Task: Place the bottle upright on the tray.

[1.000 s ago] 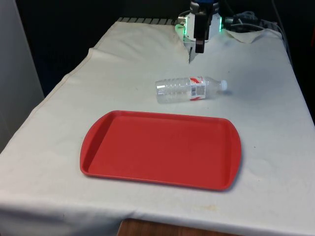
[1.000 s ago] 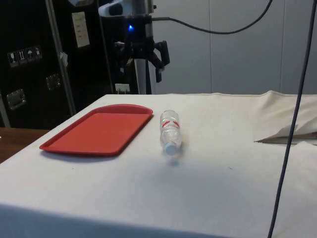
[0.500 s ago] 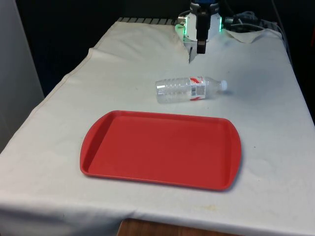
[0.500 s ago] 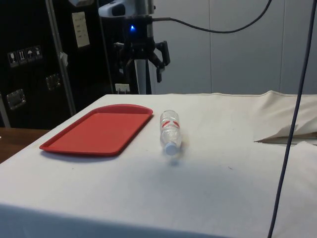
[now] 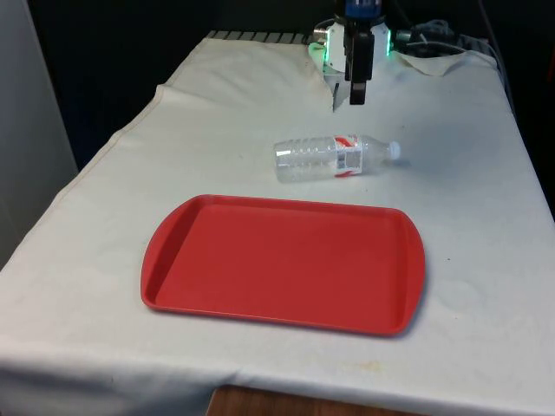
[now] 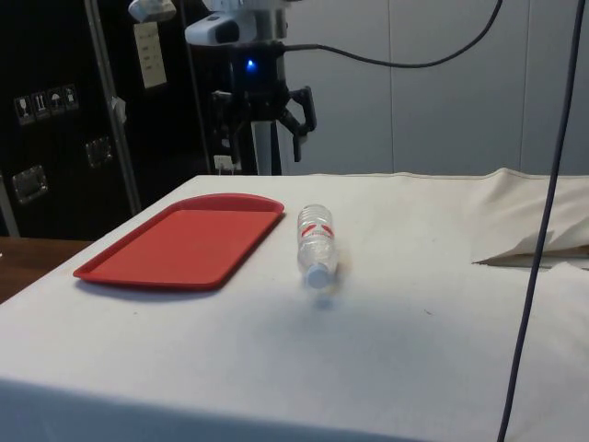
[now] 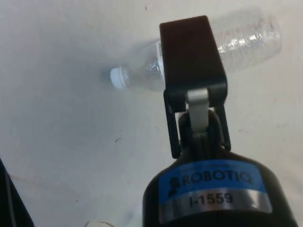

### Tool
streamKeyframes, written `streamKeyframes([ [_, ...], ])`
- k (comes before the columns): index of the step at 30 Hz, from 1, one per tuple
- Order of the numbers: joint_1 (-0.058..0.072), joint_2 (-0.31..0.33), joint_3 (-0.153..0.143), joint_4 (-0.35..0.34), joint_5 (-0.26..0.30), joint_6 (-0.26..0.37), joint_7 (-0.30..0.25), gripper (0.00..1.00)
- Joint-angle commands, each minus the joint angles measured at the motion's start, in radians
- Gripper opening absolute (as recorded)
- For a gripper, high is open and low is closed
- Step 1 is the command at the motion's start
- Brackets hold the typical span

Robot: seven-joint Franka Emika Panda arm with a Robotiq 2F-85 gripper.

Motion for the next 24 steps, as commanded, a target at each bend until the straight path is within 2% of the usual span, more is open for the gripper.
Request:
streamKeyframes([
  [1, 0.0, -0.003, -0.001, -0.007, -0.009, 0.015, -0.007, 1.0],
  [2, 0.0, 0.0, 0.0, -0.001, 0.0, 0.0, -0.008, 1.0],
  [9, 0.001, -0.009, -0.002, -0.014, -0.037, 0.003, -0.044, 1.0],
  [10, 0.0, -0.003, 0.0, -0.008, -0.016, -0.004, -0.049, 1.0],
  [11, 0.001, -0.009, -0.002, -0.015, -0.043, 0.002, -0.046, 1.0],
  [13, 0.002, -0.012, -0.002, -0.019, -0.063, 0.007, -0.046, 1.0],
  [18, 0.003, -0.016, -0.001, -0.025, -0.096, 0.014, -0.039, 1.0],
  [19, 0.001, -0.01, 0.001, -0.018, -0.073, -0.002, -0.052, 1.0],
  [21, 0.007, -0.018, 0.003, -0.036, -0.116, 0.026, -0.023, 1.0],
  [24, 0.009, -0.023, 0.01, -0.045, -0.135, 0.038, -0.004, 1.0],
])
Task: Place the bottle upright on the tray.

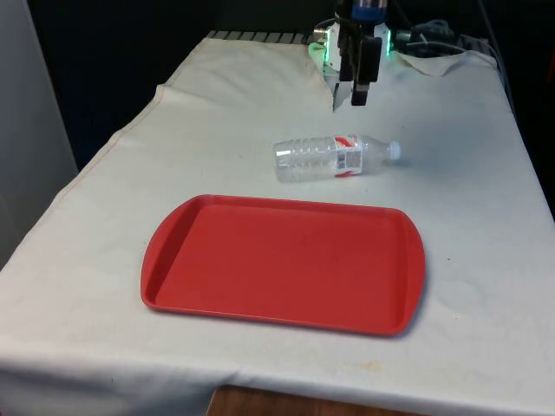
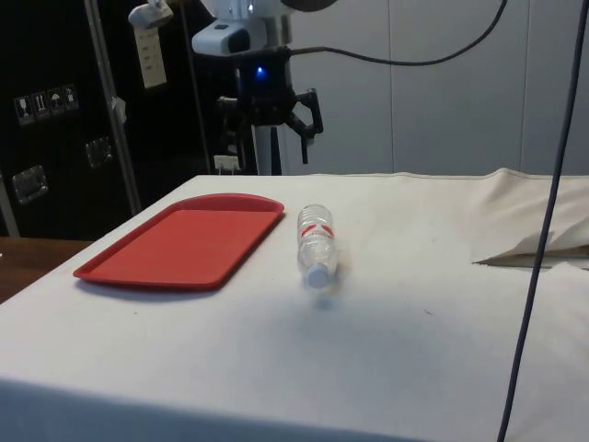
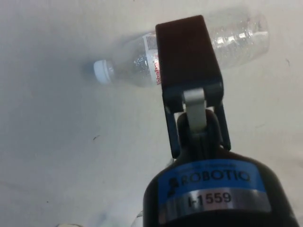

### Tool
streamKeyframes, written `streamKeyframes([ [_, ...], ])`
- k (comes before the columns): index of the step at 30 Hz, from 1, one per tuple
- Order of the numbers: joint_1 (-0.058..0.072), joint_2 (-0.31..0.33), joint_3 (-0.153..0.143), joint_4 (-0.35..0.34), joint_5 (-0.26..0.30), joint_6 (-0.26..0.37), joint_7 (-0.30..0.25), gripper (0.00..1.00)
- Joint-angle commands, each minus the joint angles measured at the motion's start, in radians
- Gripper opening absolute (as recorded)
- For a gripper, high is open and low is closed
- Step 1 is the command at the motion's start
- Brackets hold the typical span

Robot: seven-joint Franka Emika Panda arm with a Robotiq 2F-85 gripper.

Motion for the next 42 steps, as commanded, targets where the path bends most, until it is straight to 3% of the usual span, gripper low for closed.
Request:
streamKeyframes([
  [1, 0.003, -0.01, -0.001, -0.011, -0.032, 0.023, 0.027, 1.0],
  [4, 0.002, -0.01, 0.008, -0.014, -0.031, 0.021, 0.03, 1.0],
  [5, 0.004, -0.014, 0.006, -0.021, -0.063, 0.045, 0.054, 1.0],
  [11, 0.004, -0.019, 0.011, -0.037, -0.114, 0.077, 0.094, 1.0],
  [12, 0.003, -0.012, 0.015, -0.03, -0.088, 0.061, 0.076, 1.0],
  [13, 0.004, -0.022, 0.012, -0.044, -0.132, 0.087, 0.109, 1.0],
  [19, 0.003, -0.039, 0.014, -0.07, -0.203, 0.1, 0.15, 1.0],
  [21, 0.003, -0.044, 0.014, -0.076, -0.224, 0.101, 0.161, 1.0],
  [22, 0.003, -0.037, 0.018, -0.07, -0.19, 0.088, 0.14, 1.0],
  [23, 0.003, -0.047, 0.014, -0.079, -0.235, 0.101, 0.168, 1.0],
  [28, 0.002, -0.062, 0.015, -0.096, -0.297, 0.101, 0.202, 1.0],
  [29, 0.002, -0.065, 0.015, -0.1, -0.308, 0.1, 0.209, 1.0],
  [30, 0.003, -0.057, 0.018, -0.094, -0.275, 0.089, 0.187, 1.0],
  [31, 0.002, -0.068, 0.015, -0.103, -0.319, 0.1, 0.215, 1.0],
  [40, 0.003, -0.092, 0.021, -0.137, -0.422, 0.094, 0.287, 1.0],
  [41, 0.003, -0.086, 0.022, -0.134, -0.393, 0.089, 0.266, 1.0],
  [42, 0.003, -0.094, 0.023, -0.141, -0.433, 0.094, 0.297, 1.0],
])
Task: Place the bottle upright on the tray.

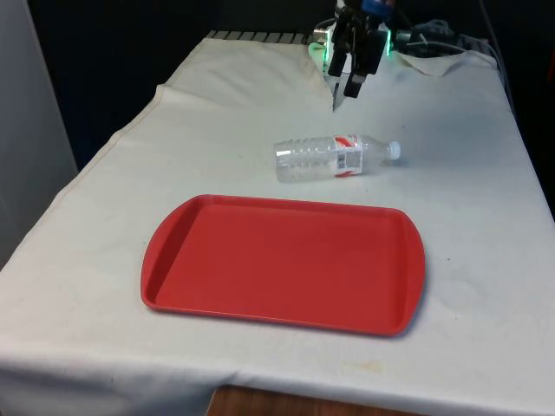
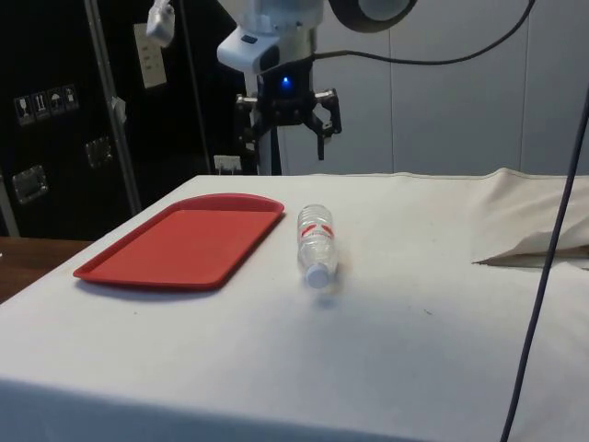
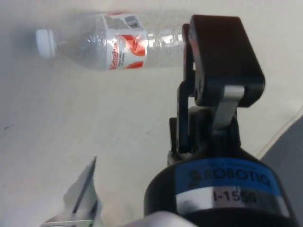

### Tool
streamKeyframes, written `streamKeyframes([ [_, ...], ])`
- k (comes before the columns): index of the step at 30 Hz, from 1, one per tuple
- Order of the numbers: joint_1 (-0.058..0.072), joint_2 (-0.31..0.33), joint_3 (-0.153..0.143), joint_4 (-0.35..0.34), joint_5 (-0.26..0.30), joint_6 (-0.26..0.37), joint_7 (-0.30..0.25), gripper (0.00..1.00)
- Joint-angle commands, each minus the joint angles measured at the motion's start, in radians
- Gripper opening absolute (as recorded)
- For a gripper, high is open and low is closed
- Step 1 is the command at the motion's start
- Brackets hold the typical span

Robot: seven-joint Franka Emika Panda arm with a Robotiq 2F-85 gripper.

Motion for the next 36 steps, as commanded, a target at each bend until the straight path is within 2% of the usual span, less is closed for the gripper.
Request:
streamKeyframes([
  [1, 0.0, -0.009, 0.001, -0.006, -0.039, 0.004, 0.032, 1.0],
  [7, 0.001, -0.012, 0.019, -0.021, -0.122, 0.003, 0.113, 1.0],
  [8, 0.001, -0.003, 0.019, -0.018, -0.086, 0.0, 0.085, 1.0],
  [9, 0.001, -0.012, 0.022, -0.022, -0.133, 0.003, 0.125, 1.0],
  [10, 0.001, -0.012, 0.027, -0.024, -0.157, 0.003, 0.15, 1.0],
  [14, 0.001, -0.012, 0.037, -0.029, -0.205, 0.001, 0.2, 1.0],
  [15, 0.001, -0.003, 0.036, -0.027, -0.172, 0.0, 0.173, 1.0],
  [16, 0.002, -0.012, 0.039, -0.03, -0.216, 0.001, 0.212, 1.0],
  [19, 0.002, -0.012, 0.049, -0.036, -0.264, -0.003, 0.262, 1.0],
  [23, 0.003, -0.013, 0.061, -0.045, -0.31, -0.009, 0.312, 1.0],
  [24, 0.001, -0.003, 0.06, -0.043, -0.284, -0.004, 0.29, 1.0],
  [25, 0.004, -0.011, 0.067, -0.049, -0.333, -0.012, 0.337, 1.0],
  [27, 0.003, -0.01, 0.073, -0.052, -0.353, -0.015, 0.359, 1.0],
  [33, 0.005, 0.019, 0.094, -0.053, -0.403, -0.02, 0.422, 1.0],
  [34, 0.002, 0.016, 0.094, -0.06, -0.38, -0.015, 0.402, 1.0],
  [35, 0.004, 0.033, 0.1, -0.05, -0.416, -0.02, 0.44, 1.0],
  [36, 0.004, 0.042, 0.102, -0.047, -0.424, -0.019, 0.45, 1.0],
])
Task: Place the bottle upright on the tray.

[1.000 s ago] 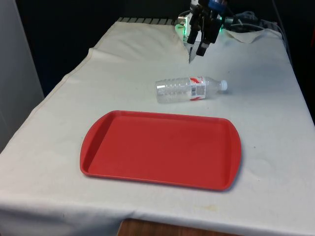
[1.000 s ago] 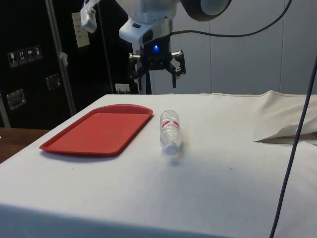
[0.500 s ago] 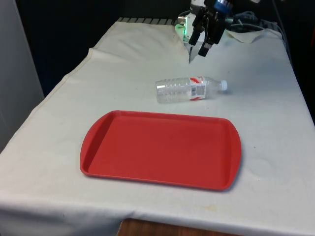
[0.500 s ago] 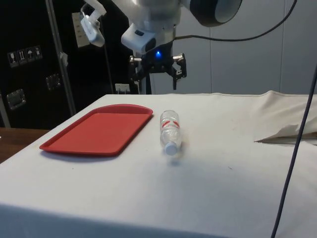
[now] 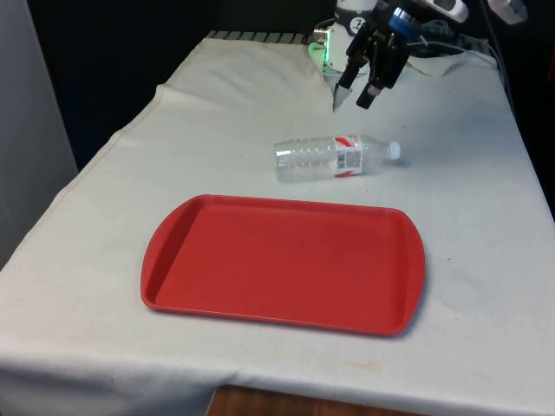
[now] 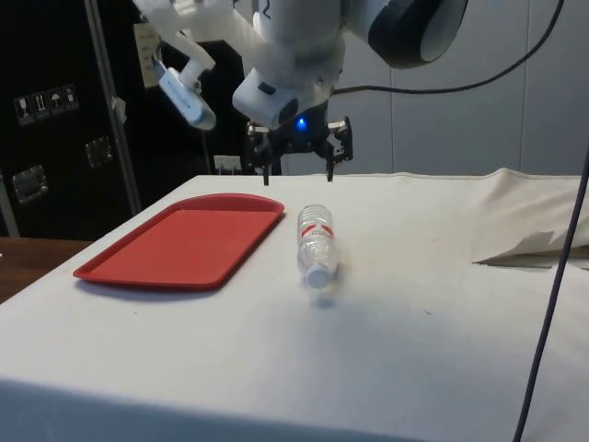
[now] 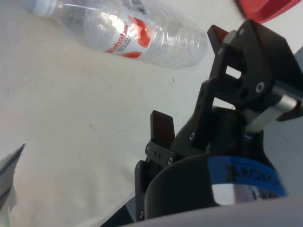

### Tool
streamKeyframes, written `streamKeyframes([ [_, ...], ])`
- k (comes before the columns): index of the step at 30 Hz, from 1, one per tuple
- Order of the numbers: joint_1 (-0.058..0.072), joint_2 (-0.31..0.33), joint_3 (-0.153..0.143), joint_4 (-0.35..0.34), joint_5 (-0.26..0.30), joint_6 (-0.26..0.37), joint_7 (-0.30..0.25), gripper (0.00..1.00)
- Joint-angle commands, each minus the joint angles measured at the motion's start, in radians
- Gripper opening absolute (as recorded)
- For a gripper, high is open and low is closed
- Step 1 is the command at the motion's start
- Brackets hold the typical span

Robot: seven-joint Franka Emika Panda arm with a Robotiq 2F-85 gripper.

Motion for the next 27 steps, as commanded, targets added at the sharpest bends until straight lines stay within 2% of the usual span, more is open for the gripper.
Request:
streamKeyframes([
  [1, 0.002, 0.01, 0.0, 0.01, -0.028, -0.003, 0.025, 1.0],
  [5, 0.003, 0.055, 0.007, 0.025, -0.058, -0.001, 0.069, 1.0],
  [6, 0.0, 0.049, 0.007, 0.018, -0.034, 0.0, 0.046, 1.0],
  [7, 0.003, 0.064, 0.007, 0.028, -0.065, -0.001, 0.077, 1.0],
  [13, 0.004, 0.11, 0.009, 0.04, -0.11, -0.008, 0.131, 1.0],
  [14, 0.004, 0.116, 0.009, 0.041, -0.117, -0.01, 0.139, 1.0],
  [15, 0.0, 0.115, 0.011, 0.036, -0.095, -0.003, 0.119, 1.0],
  [16, 0.004, 0.121, 0.009, 0.042, -0.122, -0.012, 0.145, 1.0],
  [21, 0.006, 0.15, 0.01, 0.053, -0.161, -0.025, 0.183, 1.0],
  [23, 0.006, 0.159, 0.01, 0.058, -0.174, -0.031, 0.196, 1.0],
  [24, 0.0, 0.158, 0.013, 0.052, -0.154, -0.024, 0.179, 1.0],
  [25, 0.006, 0.164, 0.011, 0.06, -0.179, -0.034, 0.202, 1.0],
  [27, 0.006, 0.172, 0.012, 0.064, -0.194, -0.042, 0.217, 1.0],
])
